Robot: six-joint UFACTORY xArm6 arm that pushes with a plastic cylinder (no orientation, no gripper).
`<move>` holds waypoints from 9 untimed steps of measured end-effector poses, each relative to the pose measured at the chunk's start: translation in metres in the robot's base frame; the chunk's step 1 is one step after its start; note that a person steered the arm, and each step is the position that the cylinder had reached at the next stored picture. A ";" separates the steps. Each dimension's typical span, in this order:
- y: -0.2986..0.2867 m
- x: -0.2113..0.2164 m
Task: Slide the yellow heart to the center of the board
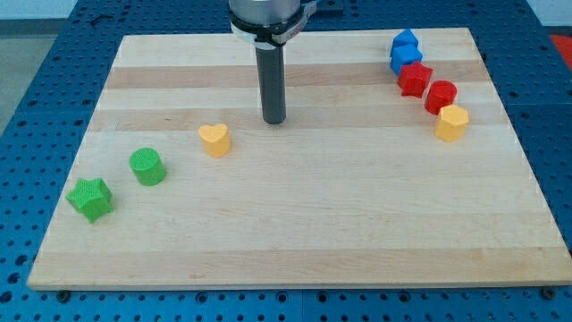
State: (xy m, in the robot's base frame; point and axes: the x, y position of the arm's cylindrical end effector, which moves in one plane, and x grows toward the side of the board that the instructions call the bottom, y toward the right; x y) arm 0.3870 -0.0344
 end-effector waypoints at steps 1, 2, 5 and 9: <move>-0.003 0.000; -0.030 0.000; -0.160 0.029; -0.009 0.047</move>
